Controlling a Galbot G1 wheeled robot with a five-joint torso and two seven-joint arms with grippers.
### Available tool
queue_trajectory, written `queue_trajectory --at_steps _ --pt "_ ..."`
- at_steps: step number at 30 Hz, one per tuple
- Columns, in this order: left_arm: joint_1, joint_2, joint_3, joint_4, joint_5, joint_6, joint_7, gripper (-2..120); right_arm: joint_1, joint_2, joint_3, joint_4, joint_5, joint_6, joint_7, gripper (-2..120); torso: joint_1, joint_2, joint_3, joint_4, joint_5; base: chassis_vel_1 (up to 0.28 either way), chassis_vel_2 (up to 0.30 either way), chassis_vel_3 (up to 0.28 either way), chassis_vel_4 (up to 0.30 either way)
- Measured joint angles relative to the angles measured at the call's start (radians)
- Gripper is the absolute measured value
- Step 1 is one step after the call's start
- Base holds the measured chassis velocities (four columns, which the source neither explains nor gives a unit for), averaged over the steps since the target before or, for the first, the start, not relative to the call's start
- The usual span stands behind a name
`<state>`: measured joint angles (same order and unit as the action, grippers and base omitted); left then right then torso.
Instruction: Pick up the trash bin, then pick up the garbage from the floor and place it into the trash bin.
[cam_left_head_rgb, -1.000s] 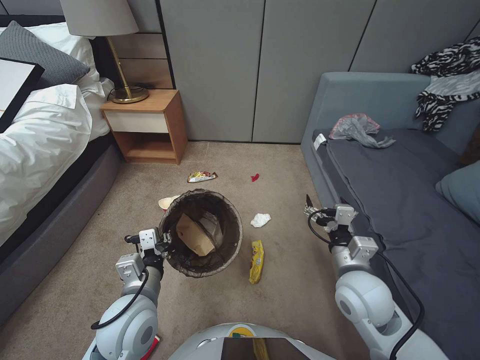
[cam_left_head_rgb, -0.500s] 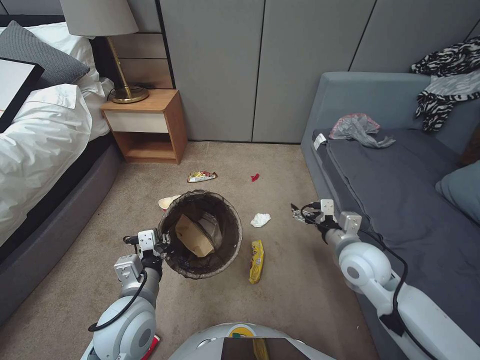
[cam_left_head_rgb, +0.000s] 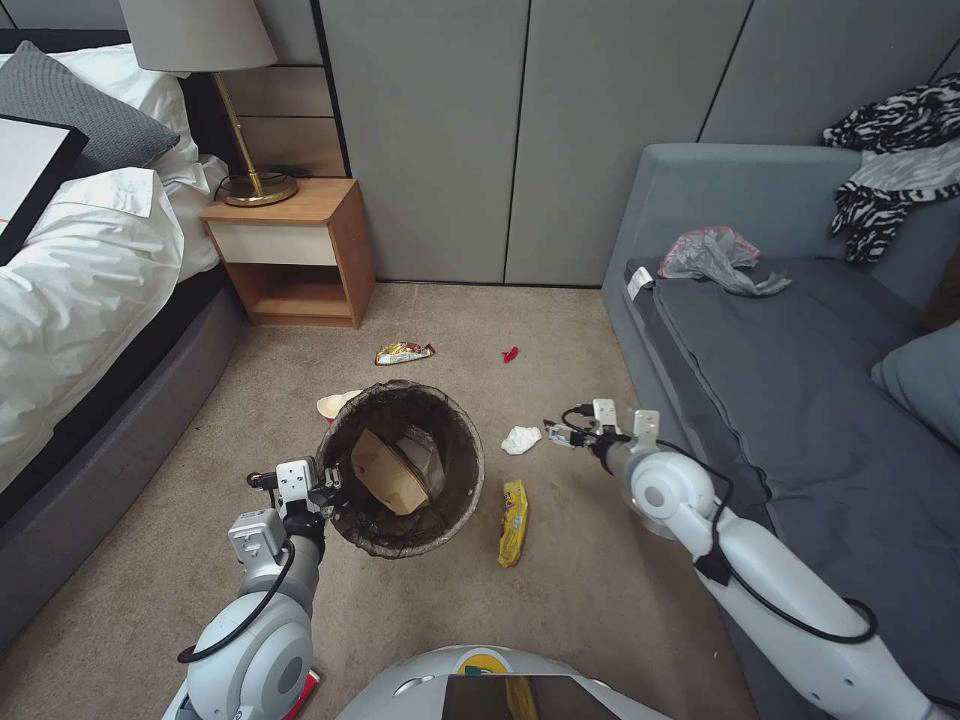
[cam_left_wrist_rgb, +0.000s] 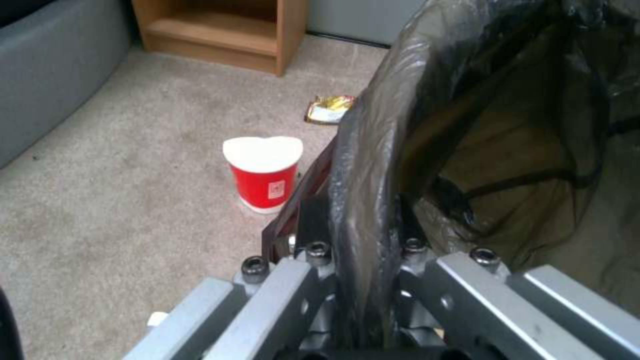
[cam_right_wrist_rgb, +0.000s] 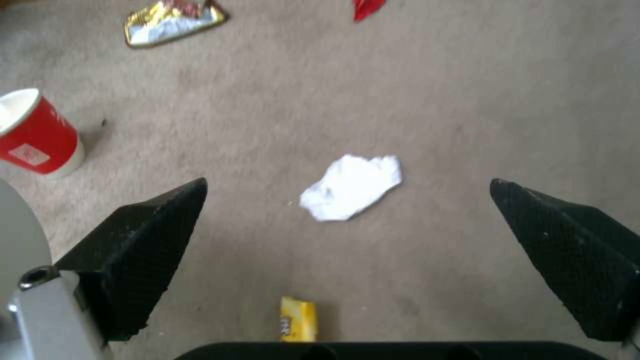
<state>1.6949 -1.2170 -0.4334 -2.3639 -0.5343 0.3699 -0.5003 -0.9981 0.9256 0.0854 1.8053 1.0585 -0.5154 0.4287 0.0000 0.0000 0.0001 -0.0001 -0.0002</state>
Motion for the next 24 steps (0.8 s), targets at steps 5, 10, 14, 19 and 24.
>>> queue_trajectory --at_steps 5,10,14,19,24 --pt "0.0 0.0 -0.004 0.0 -0.001 0.0 0.0 0 0.037 0.047 -0.05 -0.077 0.001 -0.001 0.003 100 0.0 0.0 0.0 0.0001 0.0001 0.0 0.0 0.0 0.0" --pt "-0.006 -0.002 -0.004 0.004 -0.002 0.0 0.0 0 0.054 0.083 -0.085 -0.125 0.001 -0.009 0.018 100 0.0 0.0 0.0 0.0001 0.0 0.0 0.0 0.0 0.0" --pt "-0.012 -0.004 -0.001 0.008 -0.002 0.0 0.0 0 0.061 0.106 -0.109 -0.15 0.001 -0.016 0.022 100 0.0 0.0 0.0 0.0 0.0 0.0 0.0 0.0 0.0" --pt "-0.014 -0.005 0.0 0.009 -0.002 0.0 -0.001 0 0.066 0.131 -0.131 -0.183 -0.001 -0.024 0.029 100 0.0 0.0 0.0 0.0001 0.0001 0.0 0.0 0.0 0.0" --pt "-0.013 -0.004 -0.002 0.009 -0.004 0.0 -0.001 0 0.071 0.167 -0.156 -0.232 -0.018 -0.026 0.033 100 0.0 0.0 0.0 0.0001 0.0002 0.0 0.0 0.0 0.0"
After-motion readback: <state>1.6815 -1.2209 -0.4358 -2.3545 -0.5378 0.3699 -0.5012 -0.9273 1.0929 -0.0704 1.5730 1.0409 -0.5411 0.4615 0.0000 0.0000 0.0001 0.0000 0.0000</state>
